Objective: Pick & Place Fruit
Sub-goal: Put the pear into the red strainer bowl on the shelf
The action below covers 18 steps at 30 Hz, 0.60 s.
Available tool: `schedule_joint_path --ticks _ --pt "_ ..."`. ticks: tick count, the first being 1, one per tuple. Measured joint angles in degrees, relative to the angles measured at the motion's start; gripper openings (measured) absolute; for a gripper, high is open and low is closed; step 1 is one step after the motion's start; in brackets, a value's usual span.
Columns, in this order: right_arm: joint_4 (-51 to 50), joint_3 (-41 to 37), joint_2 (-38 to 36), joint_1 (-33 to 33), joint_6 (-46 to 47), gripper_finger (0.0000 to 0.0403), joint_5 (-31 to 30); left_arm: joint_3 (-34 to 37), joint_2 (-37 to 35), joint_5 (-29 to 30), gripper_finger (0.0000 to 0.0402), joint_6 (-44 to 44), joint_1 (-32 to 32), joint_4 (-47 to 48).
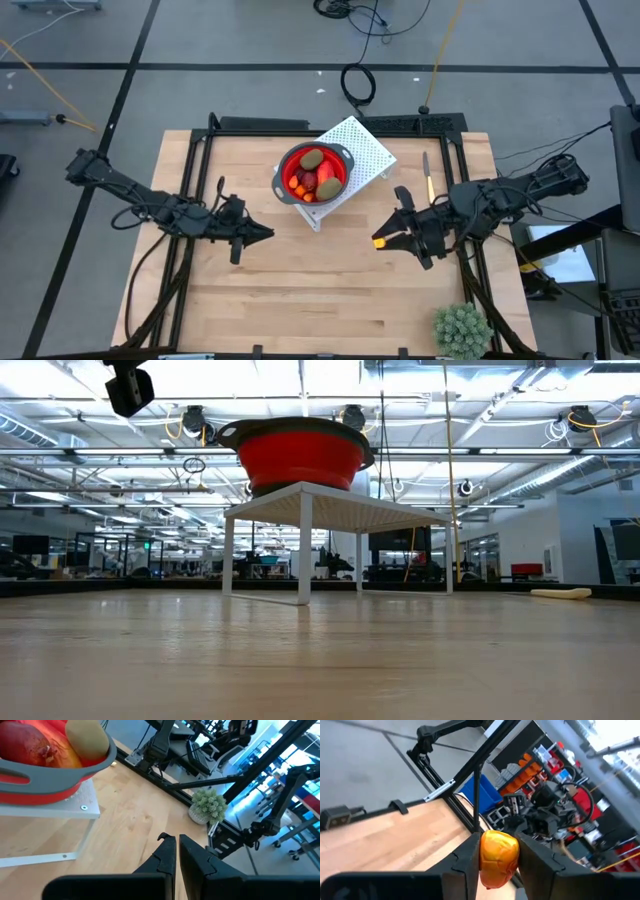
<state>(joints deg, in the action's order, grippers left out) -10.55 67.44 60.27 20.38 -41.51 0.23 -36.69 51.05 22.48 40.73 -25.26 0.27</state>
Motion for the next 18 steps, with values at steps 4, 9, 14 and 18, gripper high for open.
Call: schedule_joint_path --ticks 4,9,14,18 --pt "0.0 0.0 0.0 0.0 -3.5 0.0107 0.0 0.0 0.0 0.0 0.0019 0.1 0.0 -0.5" --pt "0.0 0.0 0.0 0.0 -3.7 0.0104 -0.1 0.0 0.0 0.0 0.0019 0.1 0.0 -0.5" --pt "0.0 0.0 0.1 0.0 -3.7 0.0105 -0.1 0.0 0.1 0.0 0.0019 2.5 0.2 -0.8" --pt "1.0 0.0 1.0 0.0 -2.3 0.0105 -0.1 0.0 0.3 0.1 0.0025 3.1 0.2 -4.3"
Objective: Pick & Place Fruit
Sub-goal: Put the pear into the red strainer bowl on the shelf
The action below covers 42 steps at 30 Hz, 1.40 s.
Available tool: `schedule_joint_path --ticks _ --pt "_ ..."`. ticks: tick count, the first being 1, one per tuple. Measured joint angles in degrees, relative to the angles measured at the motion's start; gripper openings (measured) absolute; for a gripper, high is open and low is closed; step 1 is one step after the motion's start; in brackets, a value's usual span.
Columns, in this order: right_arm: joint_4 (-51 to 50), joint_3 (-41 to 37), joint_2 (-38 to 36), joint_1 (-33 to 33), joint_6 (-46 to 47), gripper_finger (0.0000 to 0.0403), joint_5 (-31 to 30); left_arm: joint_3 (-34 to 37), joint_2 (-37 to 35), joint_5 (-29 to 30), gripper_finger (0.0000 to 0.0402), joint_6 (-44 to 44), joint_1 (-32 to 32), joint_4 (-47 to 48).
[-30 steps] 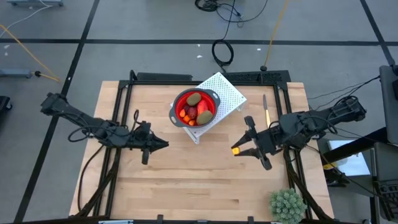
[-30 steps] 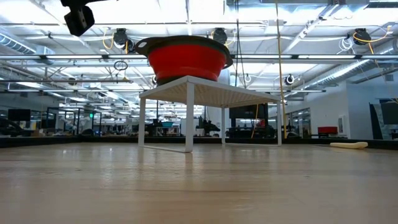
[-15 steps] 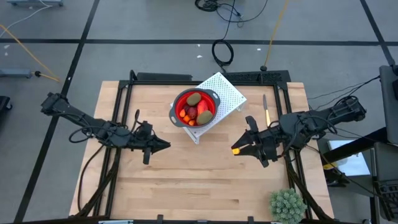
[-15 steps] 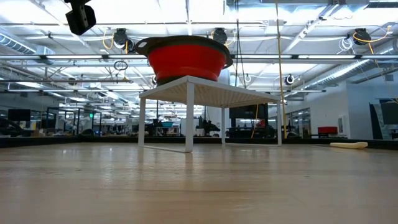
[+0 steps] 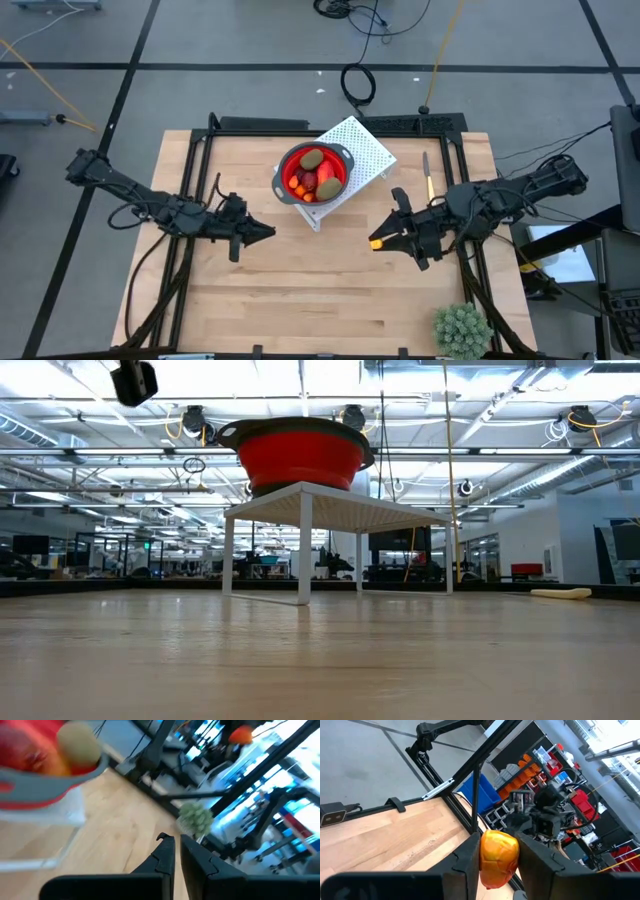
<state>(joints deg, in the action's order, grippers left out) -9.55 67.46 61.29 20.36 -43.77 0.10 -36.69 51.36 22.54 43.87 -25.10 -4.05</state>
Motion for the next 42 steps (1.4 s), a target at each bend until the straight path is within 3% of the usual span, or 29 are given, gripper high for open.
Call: schedule_joint_path --ticks 8,17,22,26,34,42 --pt "4.4 0.0 4.1 -0.3 3.0 0.0106 -0.2 0.0 5.2 0.0 0.0088 -13.4 0.0 -19.6" --pt "12.1 0.0 8.3 -2.3 19.4 0.0104 -0.2 0.0 14.3 -3.0 0.017 -28.8 0.0 -40.0" --pt "16.3 0.0 10.1 -4.2 30.3 0.0103 -0.2 -2.3 19.0 -2.9 0.0195 -33.7 0.2 -43.6" --pt "17.9 0.0 11.3 -5.1 31.7 0.0102 -0.3 -6.5 22.8 -2.8 0.0202 -29.7 1.4 -43.7" --pt "18.3 0.0 12.9 -4.4 23.7 0.0104 -0.4 -13.7 28.0 -3.6 0.0203 -21.5 3.7 -36.3" --pt "18.0 0.0 12.7 -3.4 23.3 0.0104 -6.2 -16.4 31.4 -4.6 0.0203 -13.8 4.5 -35.5"
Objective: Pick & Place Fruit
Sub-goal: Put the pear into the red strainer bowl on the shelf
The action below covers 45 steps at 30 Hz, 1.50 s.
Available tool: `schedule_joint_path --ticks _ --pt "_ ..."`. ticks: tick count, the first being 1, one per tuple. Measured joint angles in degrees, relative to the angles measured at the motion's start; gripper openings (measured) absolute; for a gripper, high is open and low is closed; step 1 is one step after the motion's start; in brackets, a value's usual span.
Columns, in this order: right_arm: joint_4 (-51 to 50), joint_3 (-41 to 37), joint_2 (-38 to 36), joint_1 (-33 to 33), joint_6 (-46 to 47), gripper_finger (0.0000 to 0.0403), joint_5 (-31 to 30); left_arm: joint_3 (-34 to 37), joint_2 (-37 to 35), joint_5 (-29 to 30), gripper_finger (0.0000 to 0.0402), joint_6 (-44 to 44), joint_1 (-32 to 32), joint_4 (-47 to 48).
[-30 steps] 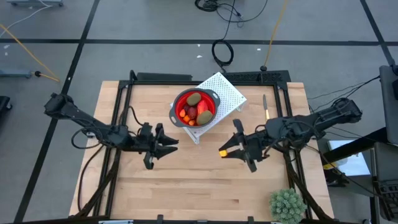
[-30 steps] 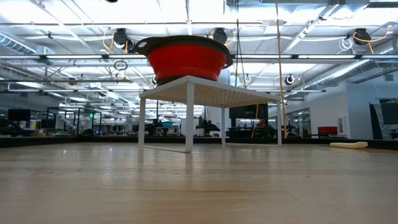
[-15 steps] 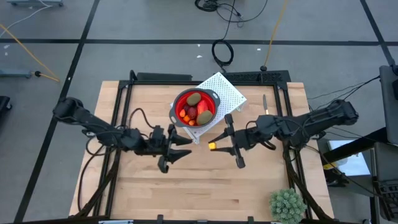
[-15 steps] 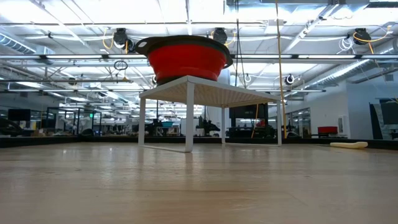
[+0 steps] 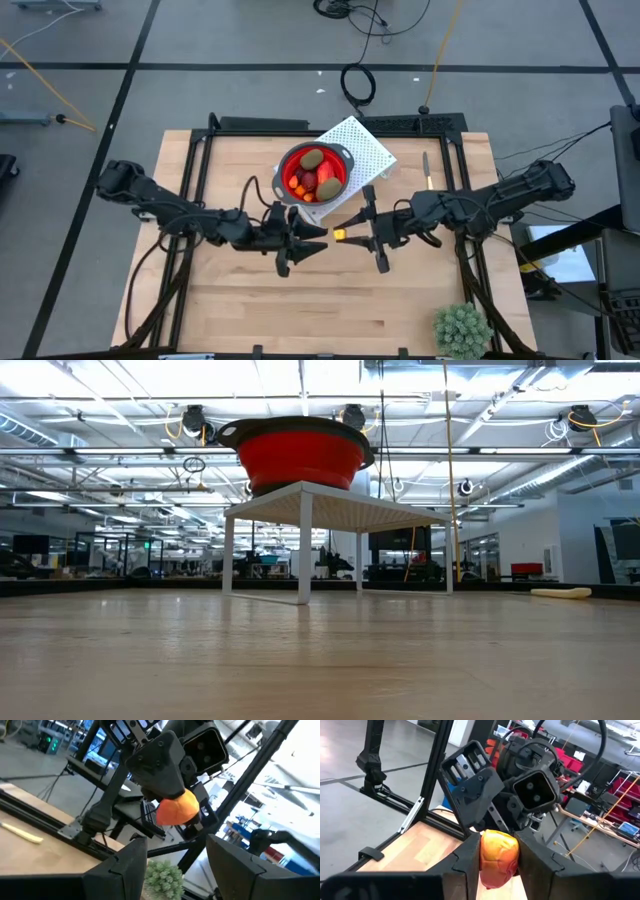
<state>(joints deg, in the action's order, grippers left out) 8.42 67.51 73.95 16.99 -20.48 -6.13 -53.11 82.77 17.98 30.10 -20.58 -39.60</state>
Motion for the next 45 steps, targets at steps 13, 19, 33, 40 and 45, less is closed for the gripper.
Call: schedule_joint_path --ticks 13,19,33,40,45 --pt "-1.3 0.0 1.1 1.3 -0.2 0.0104 -1.9 -0.9 2.4 0.1 0.0203 3.7 0.8 -1.0" --pt "-1.4 0.0 1.4 1.3 0.8 0.0105 -3.2 -0.9 2.5 0.0 0.0203 3.9 1.5 -0.9" --pt "0.4 0.0 5.9 1.5 0.2 0.0105 -8.8 -0.9 2.5 -3.8 0.0202 4.8 3.4 2.1" --pt "0.2 0.0 5.9 1.4 0.1 0.0105 -10.2 -0.9 2.5 -4.9 0.0202 4.4 3.7 3.3" --pt "-0.5 0.0 5.9 1.4 0.2 0.0105 -10.2 -0.9 2.4 -5.1 0.0202 5.1 4.7 3.0"
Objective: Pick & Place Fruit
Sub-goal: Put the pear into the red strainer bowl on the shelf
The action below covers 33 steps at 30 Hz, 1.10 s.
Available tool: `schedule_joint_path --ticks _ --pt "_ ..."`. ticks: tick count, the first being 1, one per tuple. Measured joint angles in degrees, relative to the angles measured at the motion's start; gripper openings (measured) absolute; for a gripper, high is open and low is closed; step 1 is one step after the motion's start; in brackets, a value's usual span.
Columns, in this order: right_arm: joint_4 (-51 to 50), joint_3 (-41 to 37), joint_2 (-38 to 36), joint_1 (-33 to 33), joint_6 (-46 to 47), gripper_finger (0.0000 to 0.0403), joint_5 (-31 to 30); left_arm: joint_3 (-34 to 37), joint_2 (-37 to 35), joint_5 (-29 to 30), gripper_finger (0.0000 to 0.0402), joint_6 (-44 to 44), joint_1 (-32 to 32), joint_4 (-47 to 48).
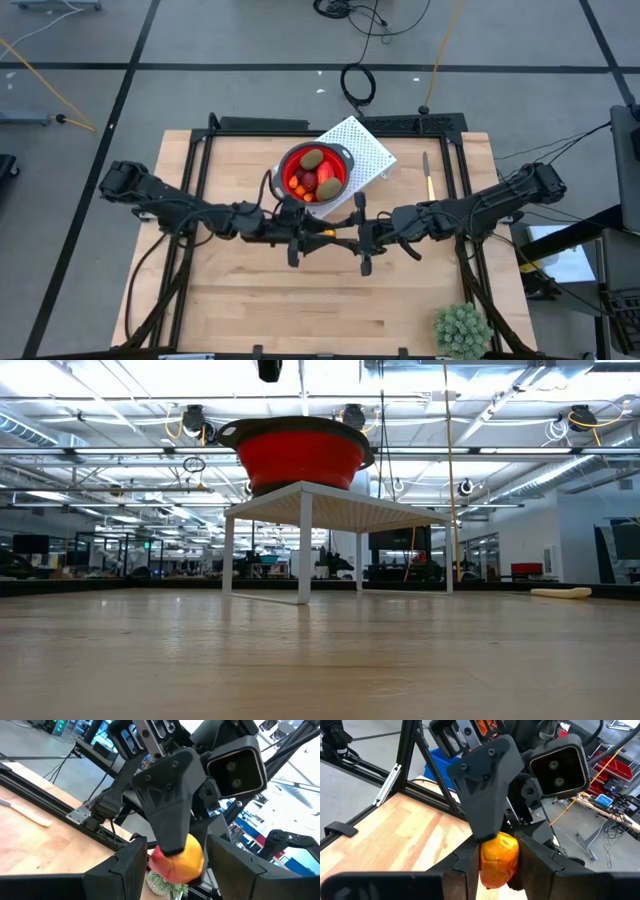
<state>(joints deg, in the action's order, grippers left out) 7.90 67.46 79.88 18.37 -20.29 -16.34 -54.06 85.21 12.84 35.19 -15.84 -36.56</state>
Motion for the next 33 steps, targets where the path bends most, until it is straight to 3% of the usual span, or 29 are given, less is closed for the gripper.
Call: schedule_joint_path --ticks 13,23,33 --pt "-0.2 0.0 0.0 0.0 0.1 0.0105 0.0 0.0 0.0 -4.1 0.0198 4.4 2.2 1.1" --pt "-1.3 0.0 0.0 0.0 0.1 0.0105 -0.1 0.0 0.0 -4.0 0.0119 4.1 2.4 1.3" --pt "-1.6 0.0 0.0 0.0 4.2 0.0127 -0.1 0.0 0.0 -3.9 0.0125 4.8 2.4 1.3"
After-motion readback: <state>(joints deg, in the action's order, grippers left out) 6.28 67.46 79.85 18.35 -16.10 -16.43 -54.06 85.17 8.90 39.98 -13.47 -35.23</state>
